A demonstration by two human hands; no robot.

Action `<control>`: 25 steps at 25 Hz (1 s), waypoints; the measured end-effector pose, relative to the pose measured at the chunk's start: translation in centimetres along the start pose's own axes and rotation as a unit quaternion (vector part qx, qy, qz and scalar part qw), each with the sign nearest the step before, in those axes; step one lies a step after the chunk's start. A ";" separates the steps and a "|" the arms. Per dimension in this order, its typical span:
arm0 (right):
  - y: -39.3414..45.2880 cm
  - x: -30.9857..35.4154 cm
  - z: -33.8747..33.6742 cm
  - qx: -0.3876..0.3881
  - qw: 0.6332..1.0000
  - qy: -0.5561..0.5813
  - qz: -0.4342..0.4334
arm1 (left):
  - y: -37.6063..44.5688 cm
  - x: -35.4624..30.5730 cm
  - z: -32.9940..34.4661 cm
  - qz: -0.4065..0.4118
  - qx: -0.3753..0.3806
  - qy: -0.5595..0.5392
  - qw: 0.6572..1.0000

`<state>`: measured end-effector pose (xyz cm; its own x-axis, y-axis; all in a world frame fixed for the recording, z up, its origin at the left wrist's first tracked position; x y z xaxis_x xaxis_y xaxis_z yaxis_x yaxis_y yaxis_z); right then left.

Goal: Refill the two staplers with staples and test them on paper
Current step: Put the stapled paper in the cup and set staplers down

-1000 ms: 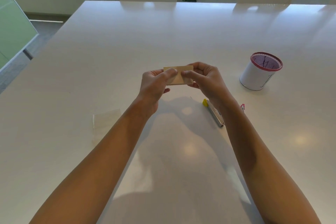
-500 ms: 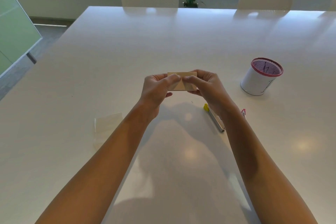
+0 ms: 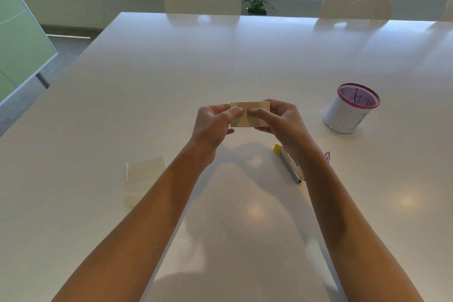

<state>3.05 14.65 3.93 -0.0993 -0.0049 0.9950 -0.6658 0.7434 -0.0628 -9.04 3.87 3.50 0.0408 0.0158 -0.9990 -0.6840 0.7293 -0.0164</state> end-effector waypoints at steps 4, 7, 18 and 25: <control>-0.1 0.1 -0.2 -0.005 1.000 0.008 -0.012 | -0.1 -0.1 0.2 0.008 0.000 0.009 1.000; -0.2 0.2 -0.1 0.000 1.000 0.010 -0.019 | -0.3 0.0 0.2 0.014 0.005 -0.003 1.000; -0.2 0.1 -0.5 -0.019 1.000 -0.015 -0.017 | -0.2 0.7 0.4 0.019 -0.019 0.001 1.000; -0.7 0.0 -0.6 -0.011 1.000 -0.013 -0.014 | -0.9 0.5 0.4 0.031 -0.018 0.007 0.999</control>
<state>3.91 14.52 4.06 -0.0997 -0.0425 0.9941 -0.6527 0.7569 -0.0331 -8.13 3.50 3.00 -0.0133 0.0501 -0.9987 -0.7101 0.7027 0.0448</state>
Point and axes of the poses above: each hand's wrist, its own y-axis towards the middle knuckle, its own z-axis out of the palm, x = y × z, the point moved 5 cm from there along y, towards the middle knuckle, and after that the axes turned 6 degrees about z, right-handed, at the moved point
